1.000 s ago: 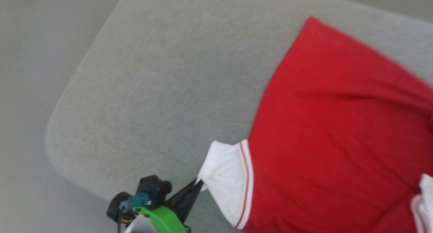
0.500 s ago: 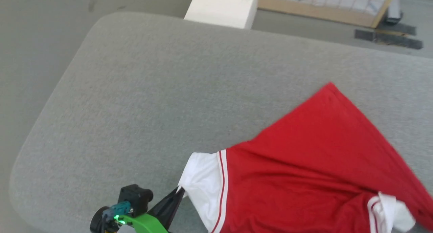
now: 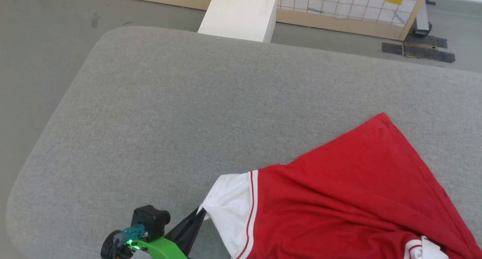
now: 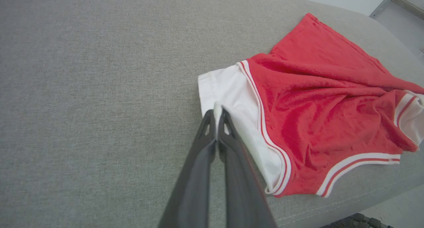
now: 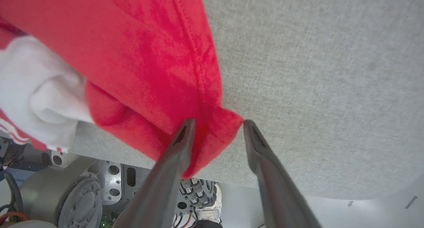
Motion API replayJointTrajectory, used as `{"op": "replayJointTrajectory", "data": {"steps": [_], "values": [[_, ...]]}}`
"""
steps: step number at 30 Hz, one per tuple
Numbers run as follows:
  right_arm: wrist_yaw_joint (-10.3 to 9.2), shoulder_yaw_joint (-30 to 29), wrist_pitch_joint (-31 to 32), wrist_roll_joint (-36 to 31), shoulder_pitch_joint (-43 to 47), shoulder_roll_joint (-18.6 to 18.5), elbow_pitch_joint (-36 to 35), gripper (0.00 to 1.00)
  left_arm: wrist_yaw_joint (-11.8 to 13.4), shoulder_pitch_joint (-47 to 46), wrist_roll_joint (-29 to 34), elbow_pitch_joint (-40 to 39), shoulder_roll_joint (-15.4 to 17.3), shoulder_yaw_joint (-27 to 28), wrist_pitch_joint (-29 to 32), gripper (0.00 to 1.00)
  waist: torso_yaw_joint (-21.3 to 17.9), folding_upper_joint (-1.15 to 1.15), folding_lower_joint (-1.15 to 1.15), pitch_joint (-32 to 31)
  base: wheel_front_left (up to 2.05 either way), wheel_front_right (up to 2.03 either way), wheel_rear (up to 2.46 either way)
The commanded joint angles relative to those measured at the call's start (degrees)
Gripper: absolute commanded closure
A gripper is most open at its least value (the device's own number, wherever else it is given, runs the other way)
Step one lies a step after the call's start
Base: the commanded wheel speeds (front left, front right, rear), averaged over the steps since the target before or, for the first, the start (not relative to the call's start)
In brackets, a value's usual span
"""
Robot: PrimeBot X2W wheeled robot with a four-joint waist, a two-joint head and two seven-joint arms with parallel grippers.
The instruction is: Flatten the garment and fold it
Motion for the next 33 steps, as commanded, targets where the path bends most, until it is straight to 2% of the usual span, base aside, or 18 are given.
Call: {"op": "replayJointTrajectory", "data": {"steps": [1,4,10,14,20,26,33], "values": [[-0.08,0.0,-0.7,0.9,-2.9,-0.9,-1.4,0.00,0.4,-0.4,0.4,-0.3,0.1,-0.1,-0.1,1.00,0.9,0.00,0.00,0.7,0.00,0.00,0.00],[-0.08,0.6,-1.2,2.7,-8.0,-1.7,-3.0,0.00,0.4,-1.0,0.8,-0.9,-0.3,-0.4,-0.1,1.00,2.0,0.00,0.00,1.9,0.00,0.00,0.00],[-0.08,6.8,-1.7,2.9,-21.3,-4.6,-3.0,0.00,-0.1,-3.9,2.2,-2.9,-1.6,-1.7,0.2,1.00,6.2,0.00,0.00,6.5,0.00,0.00,0.00],[-0.08,11.9,-1.7,1.3,-30.3,-5.4,2.1,0.00,-0.6,-6.2,3.5,-4.2,-3.1,-3.1,0.4,1.00,9.6,0.00,0.00,9.7,0.00,0.00,0.00],[-0.08,16.7,-1.2,-1.9,-40.7,-5.3,13.0,0.00,-1.3,-8.6,4.8,-4.7,-5.6,-5.4,0.4,1.00,14.1,0.00,0.00,13.3,0.00,0.00,0.00],[-0.08,21.8,-1.7,-3.8,-44.2,-7.4,20.6,0.00,-1.6,-9.7,5.2,-4.1,-7.5,-6.6,-0.3,1.00,16.6,0.00,0.00,15.1,0.00,0.00,0.00],[-0.08,25.8,-2.0,-3.2,-41.6,-9.3,26.1,0.00,-2.0,-10.1,4.9,-2.4,-9.0,-7.3,-1.7,1.00,17.7,0.00,0.00,16.0,0.00,0.00,0.00]]}}
